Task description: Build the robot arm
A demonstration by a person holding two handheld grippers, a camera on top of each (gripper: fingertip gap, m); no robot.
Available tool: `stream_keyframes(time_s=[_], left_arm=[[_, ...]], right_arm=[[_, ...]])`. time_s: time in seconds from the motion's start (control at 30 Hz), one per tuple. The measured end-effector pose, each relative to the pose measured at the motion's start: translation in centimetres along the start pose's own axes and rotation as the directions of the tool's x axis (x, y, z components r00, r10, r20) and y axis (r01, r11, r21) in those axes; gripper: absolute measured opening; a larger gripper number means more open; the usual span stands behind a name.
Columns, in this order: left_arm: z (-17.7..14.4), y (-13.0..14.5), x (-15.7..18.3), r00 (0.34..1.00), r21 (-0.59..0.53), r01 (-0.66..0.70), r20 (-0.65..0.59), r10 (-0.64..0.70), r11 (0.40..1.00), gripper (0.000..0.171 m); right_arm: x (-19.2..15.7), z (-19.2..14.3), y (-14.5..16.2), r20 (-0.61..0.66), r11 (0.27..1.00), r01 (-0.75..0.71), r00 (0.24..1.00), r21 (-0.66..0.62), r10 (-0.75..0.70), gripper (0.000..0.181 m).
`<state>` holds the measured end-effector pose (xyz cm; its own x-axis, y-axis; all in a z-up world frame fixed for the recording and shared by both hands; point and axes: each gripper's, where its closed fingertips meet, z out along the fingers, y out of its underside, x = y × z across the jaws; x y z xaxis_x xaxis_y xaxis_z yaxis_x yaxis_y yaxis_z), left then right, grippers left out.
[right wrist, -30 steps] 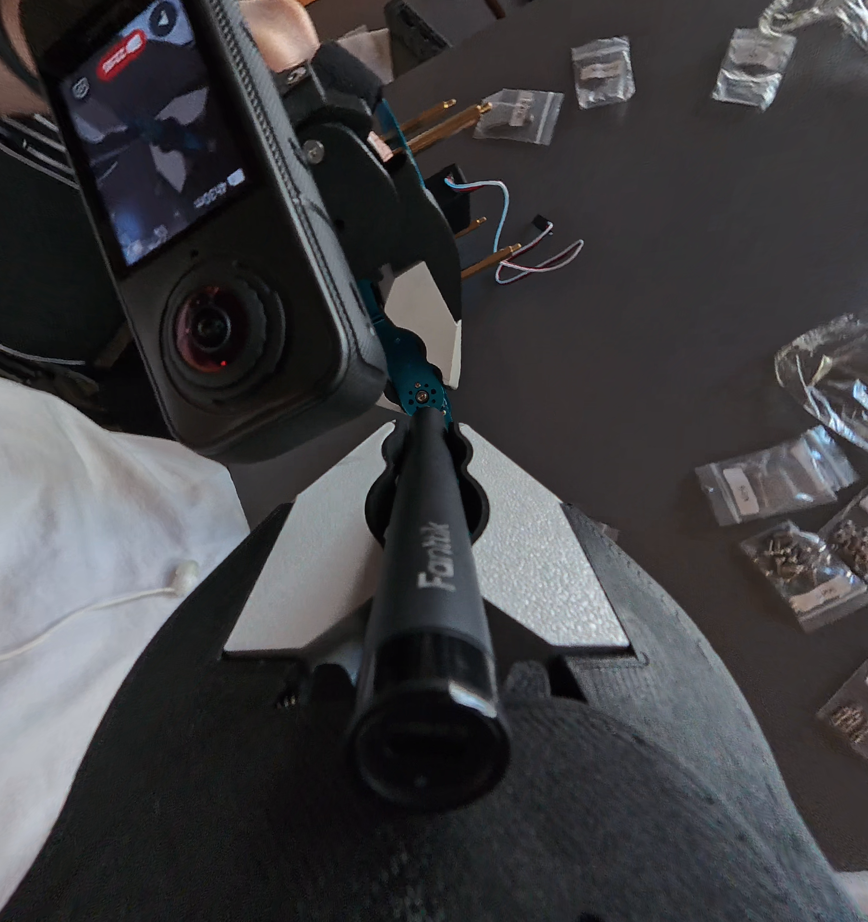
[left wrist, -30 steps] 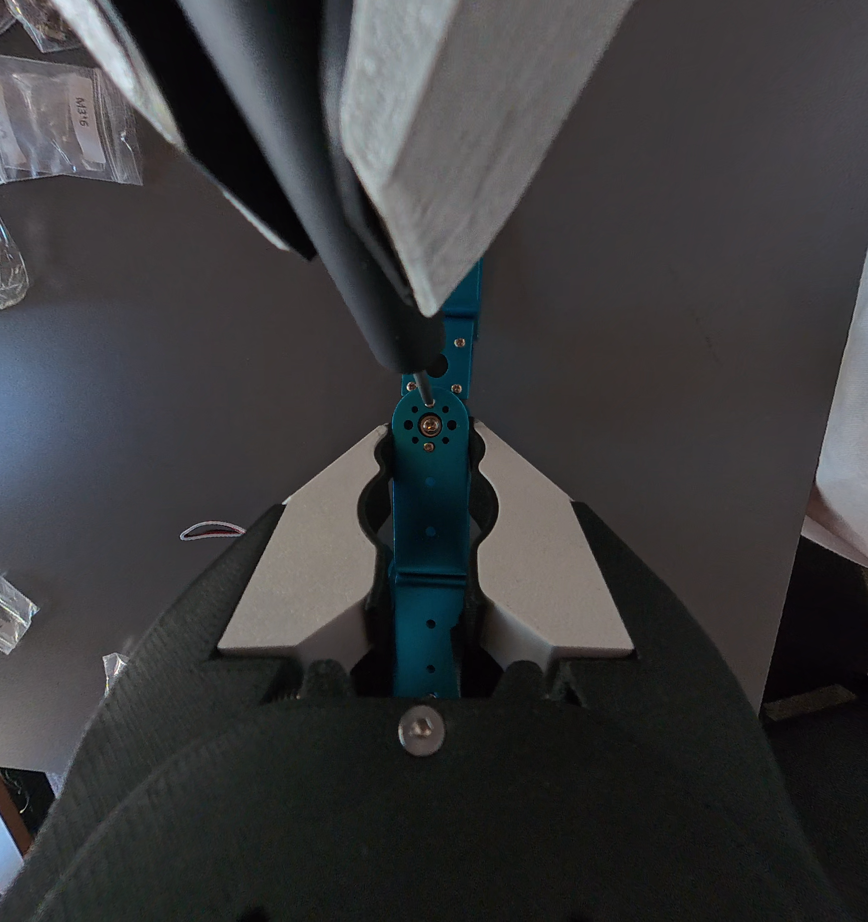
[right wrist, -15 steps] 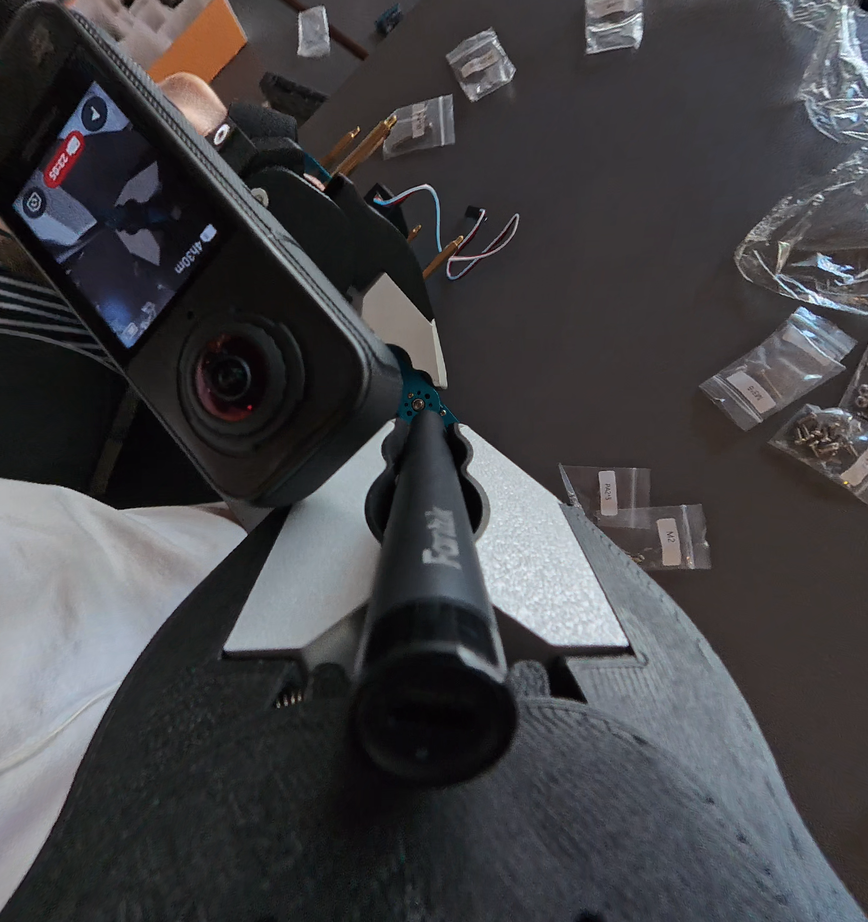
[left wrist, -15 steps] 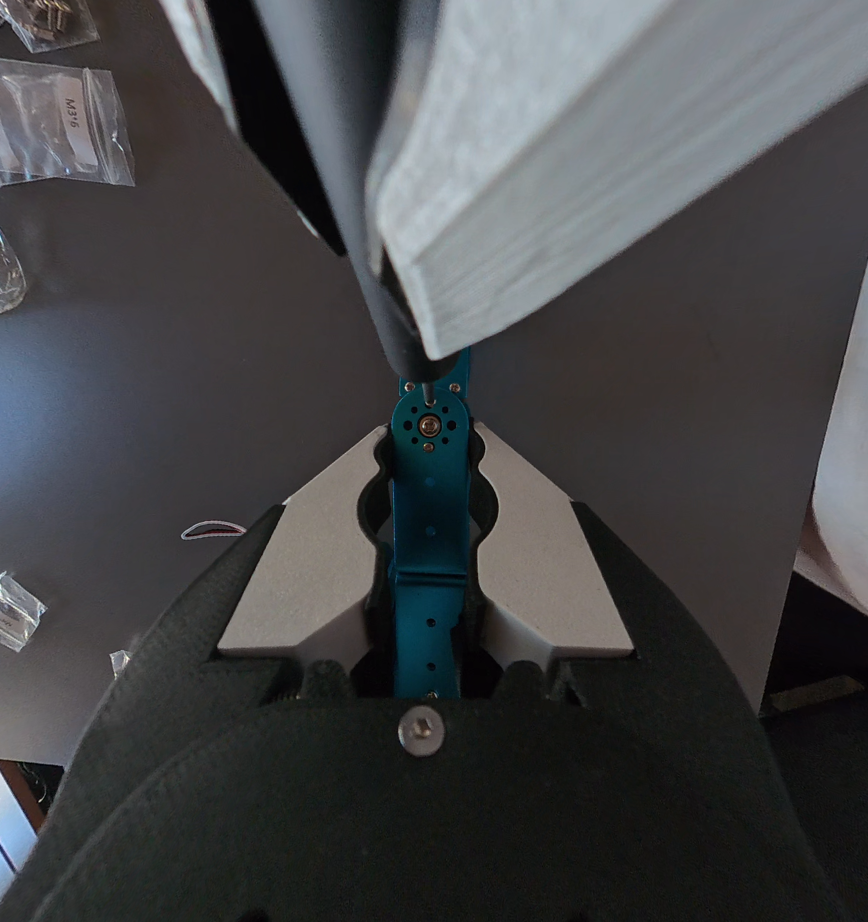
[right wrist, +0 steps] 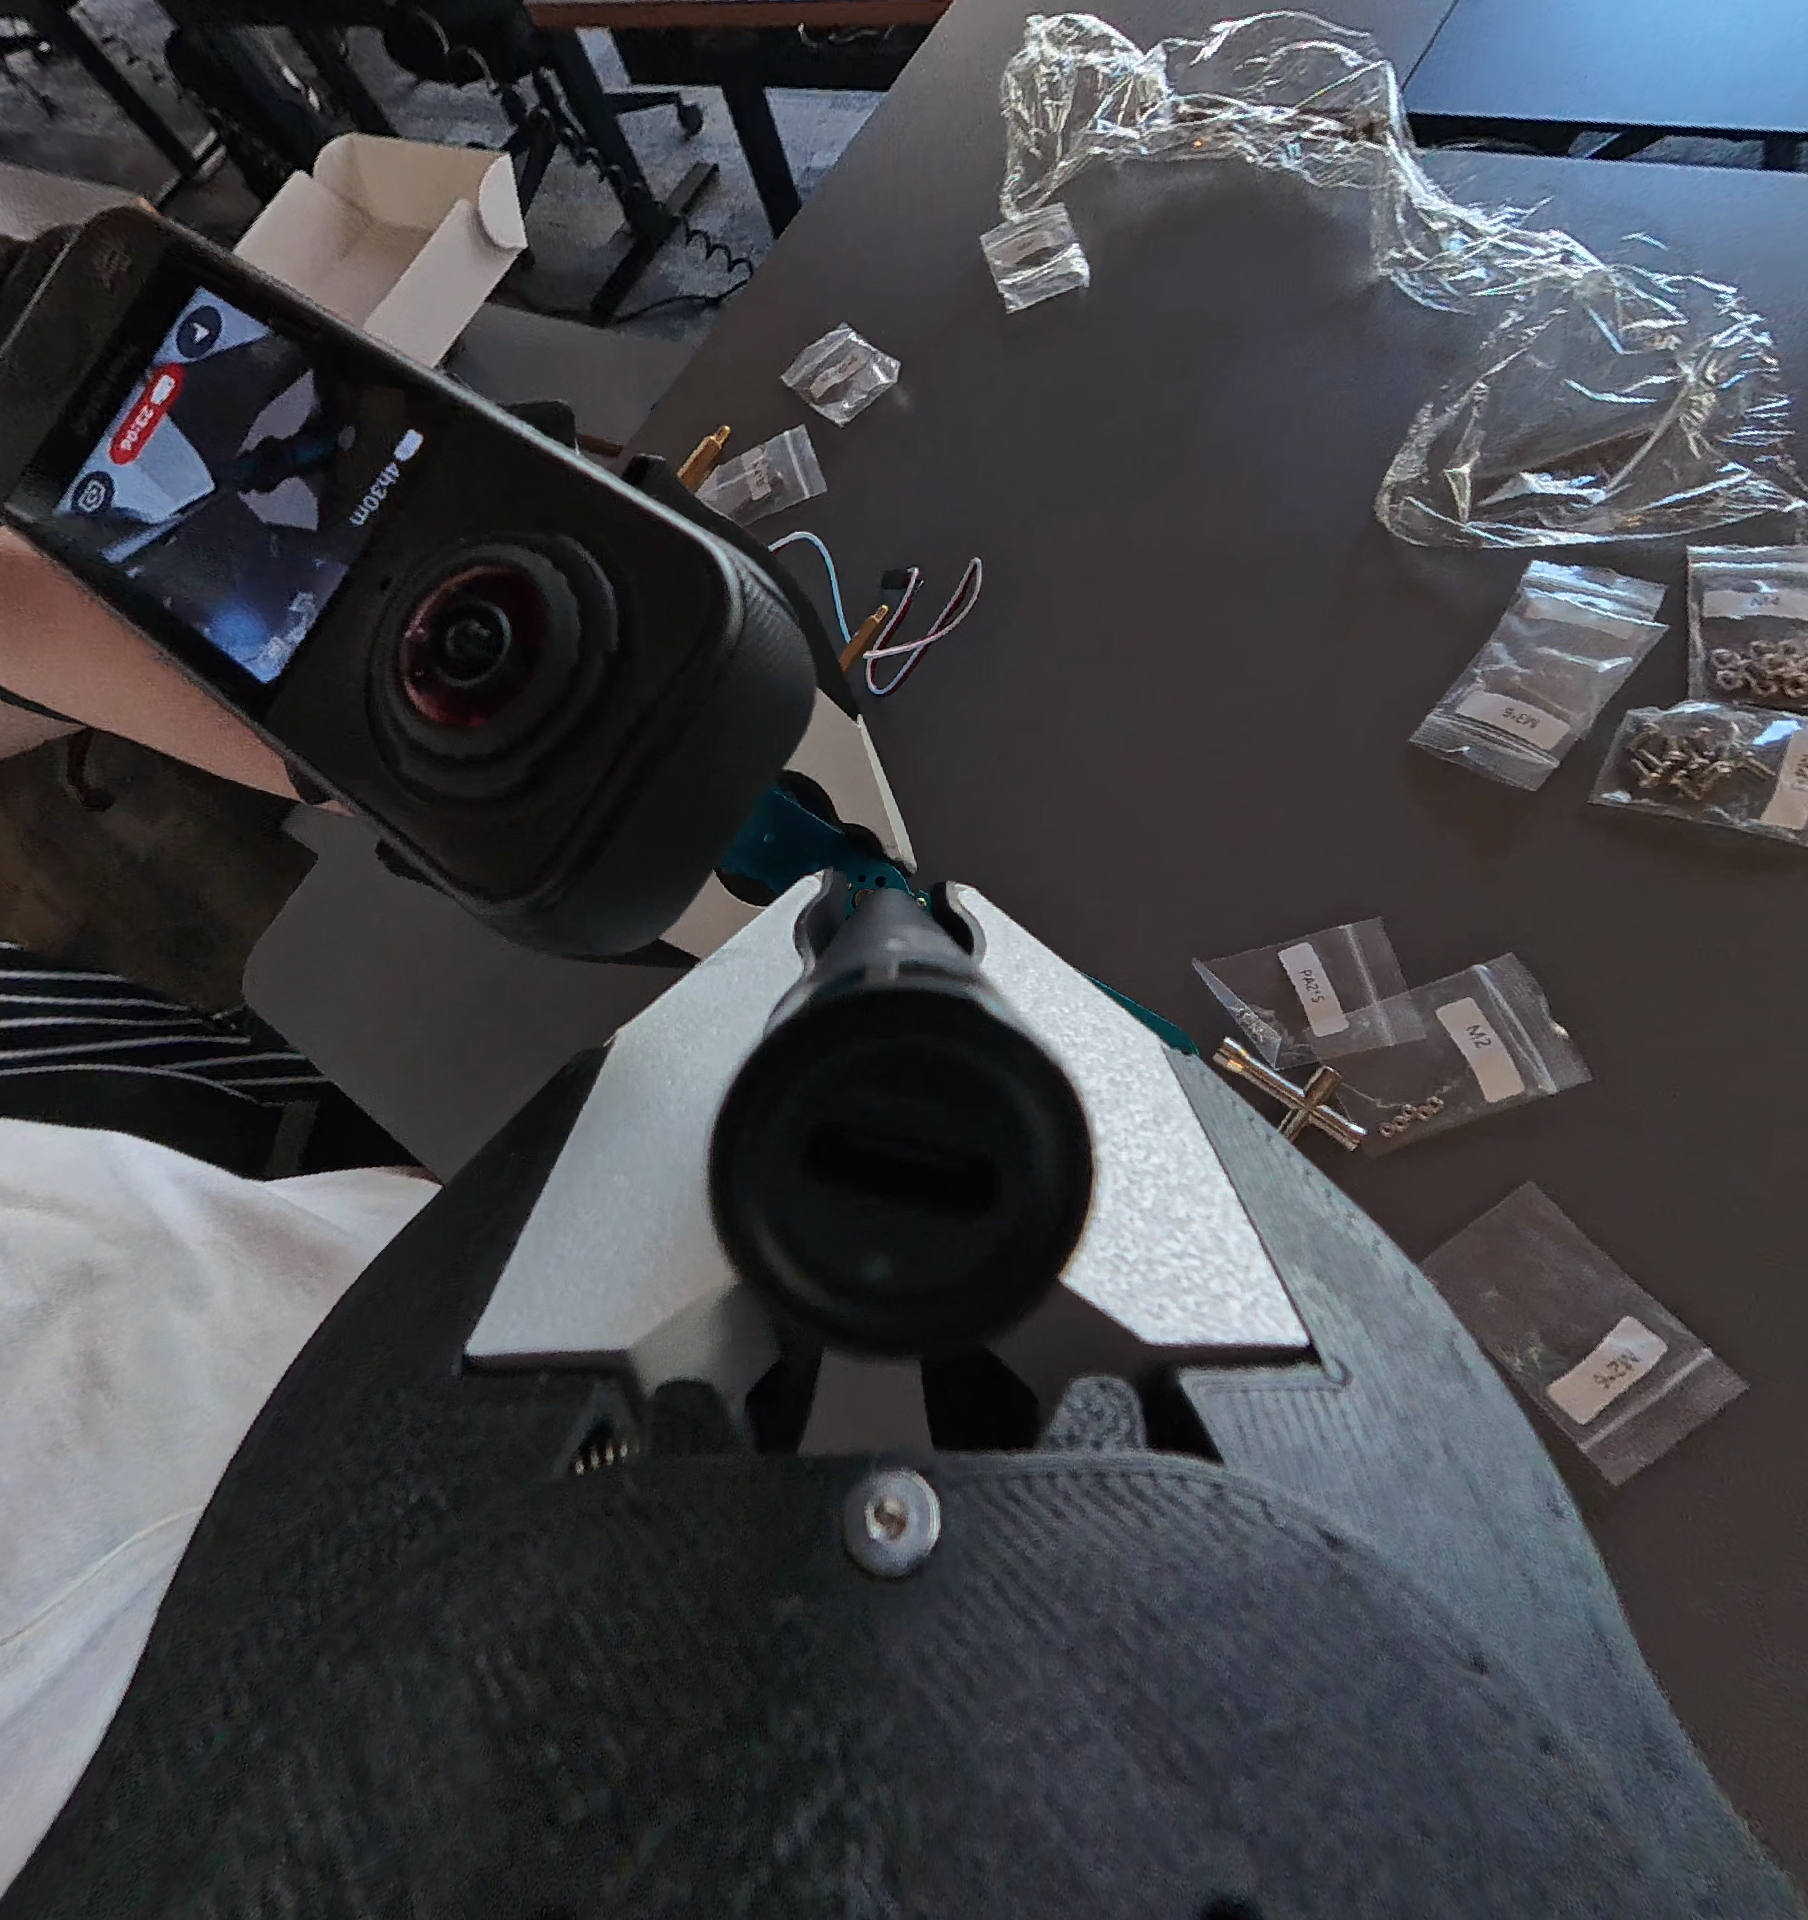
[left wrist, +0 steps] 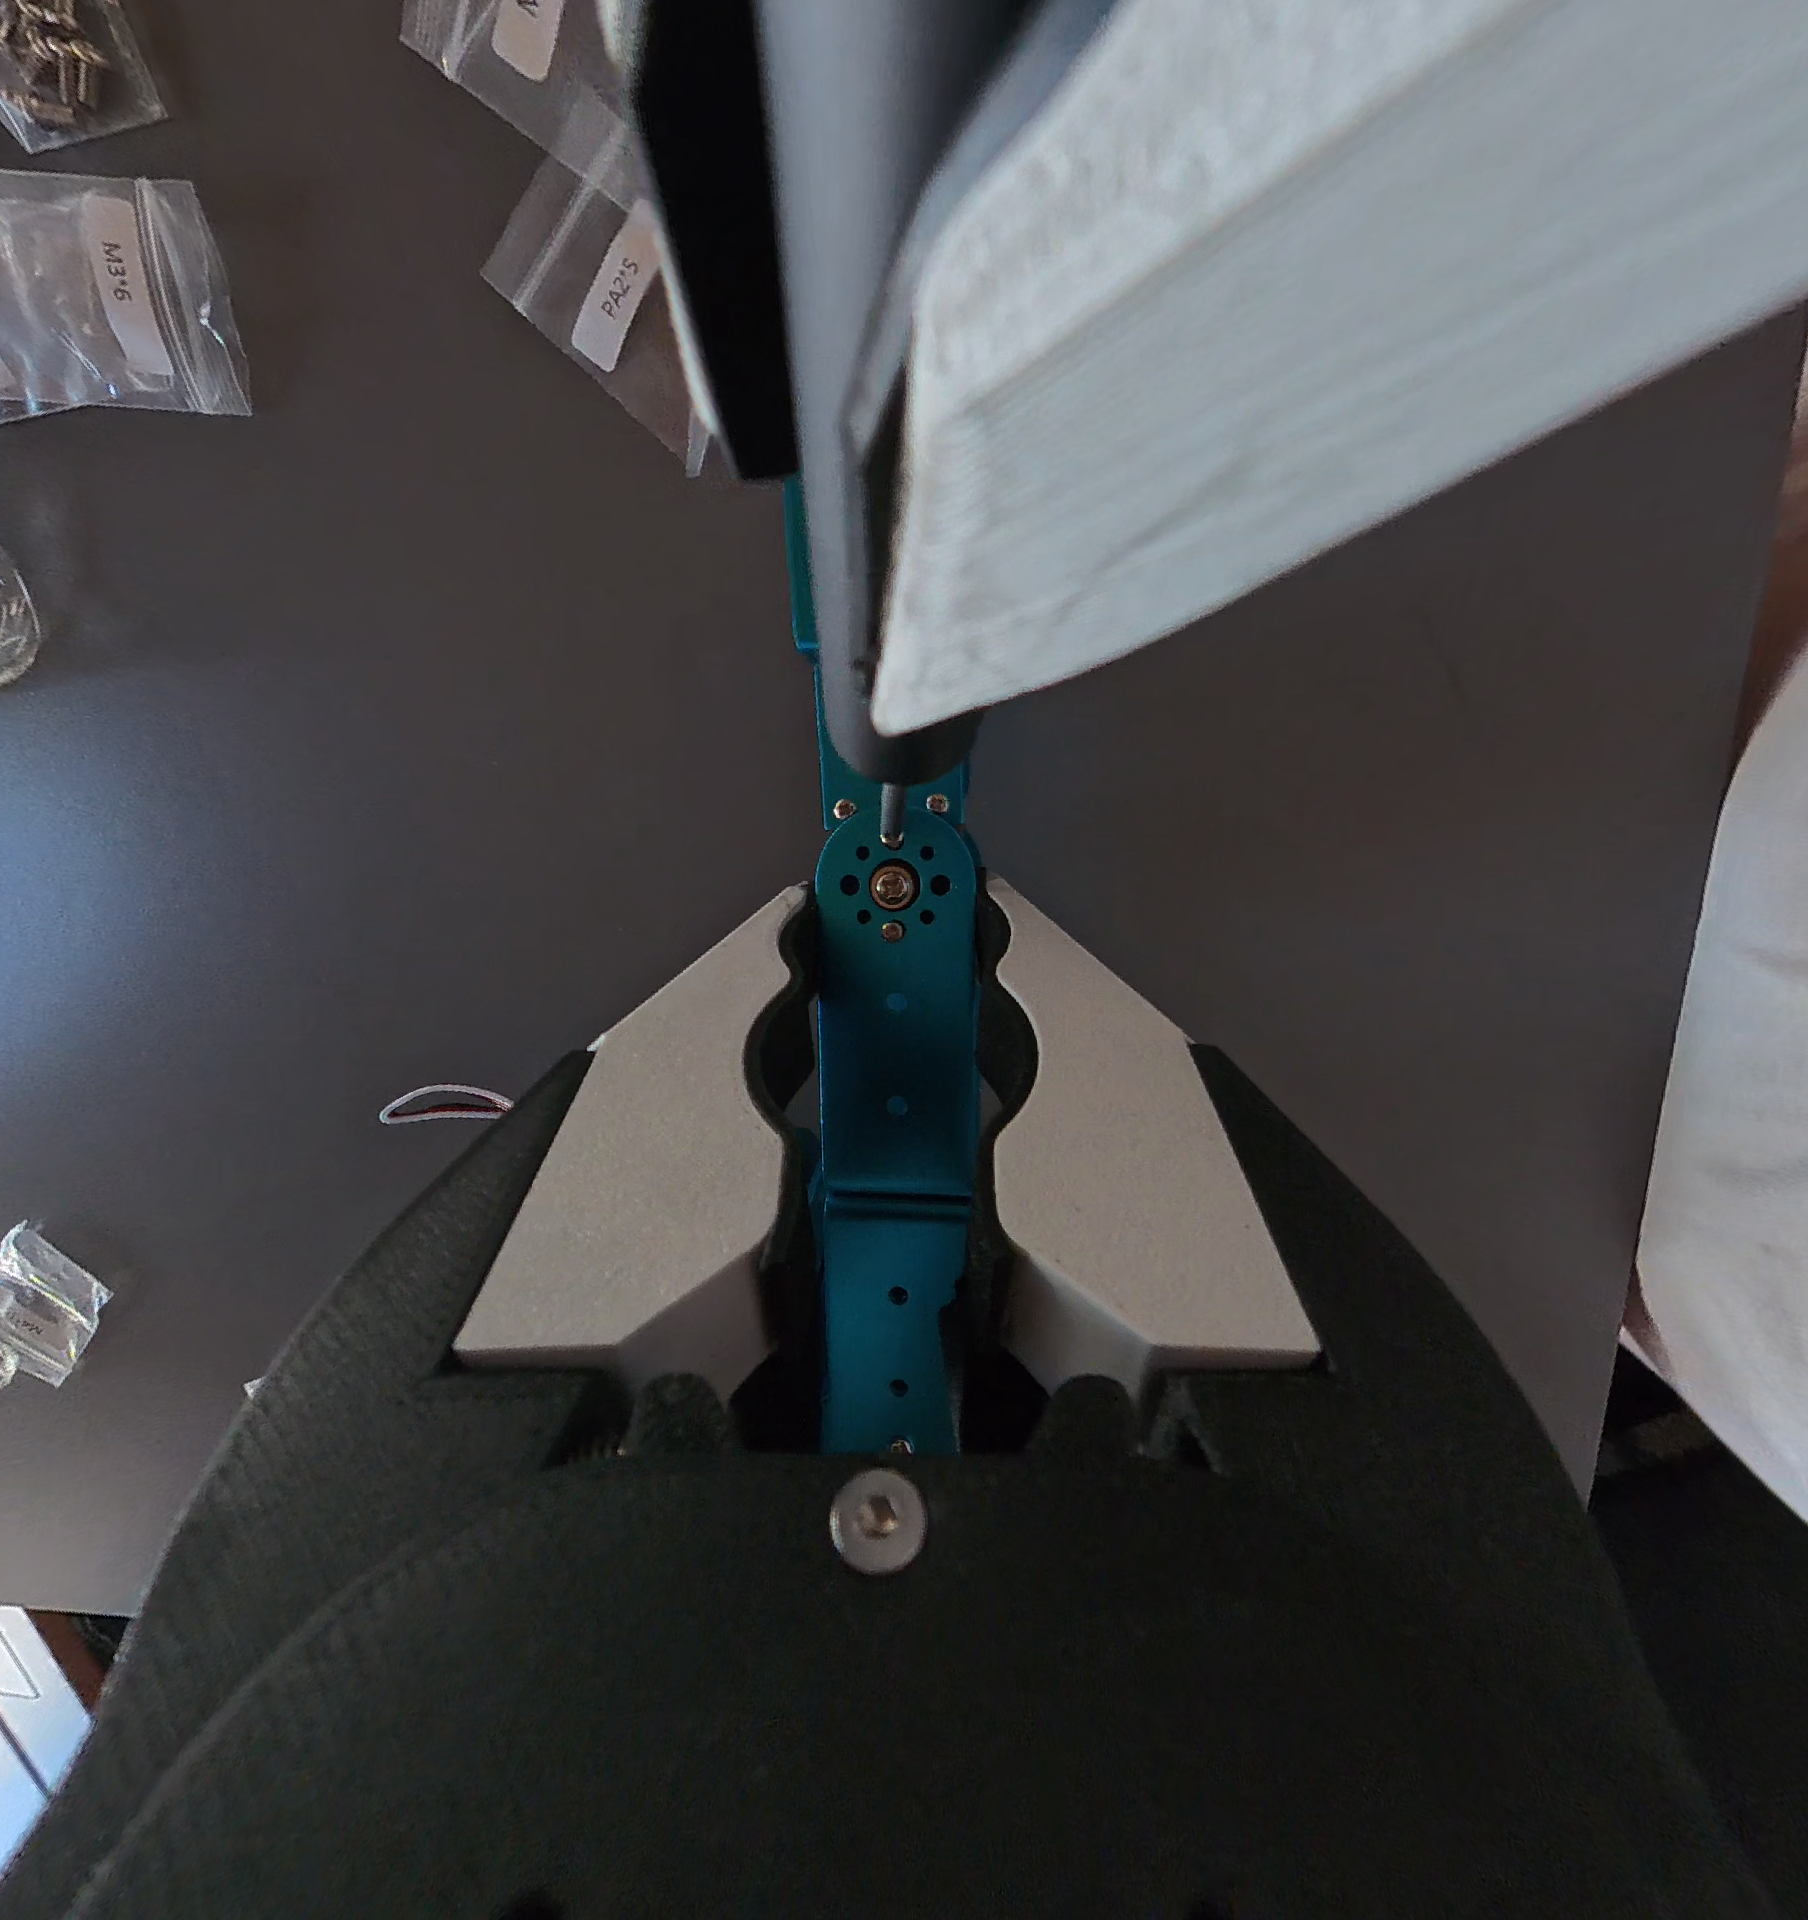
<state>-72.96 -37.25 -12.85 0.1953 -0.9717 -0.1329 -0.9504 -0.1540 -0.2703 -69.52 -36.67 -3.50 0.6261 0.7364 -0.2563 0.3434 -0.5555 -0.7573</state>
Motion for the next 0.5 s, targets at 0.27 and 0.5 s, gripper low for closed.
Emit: stream_keyframes(time_s=[0.27, 0.5], left_arm=[[0.09, 0.00, -0.09, 1.000, -0.009, 0.011, 0.004, -0.011, 1.000, 0.026], [0.14, -0.07, -0.32, 1.000, -0.008, 0.006, 0.027, -0.005, 1.000, 0.027]], right_arm=[[0.01, -0.07, 0.25, -0.034, 1.000, -0.017, 0.999, 0.017, 0.018, 0.018], [0.00, 0.06, 0.27, -0.027, 0.999, 0.016, 0.999, -0.034, -0.017, 0.018]])
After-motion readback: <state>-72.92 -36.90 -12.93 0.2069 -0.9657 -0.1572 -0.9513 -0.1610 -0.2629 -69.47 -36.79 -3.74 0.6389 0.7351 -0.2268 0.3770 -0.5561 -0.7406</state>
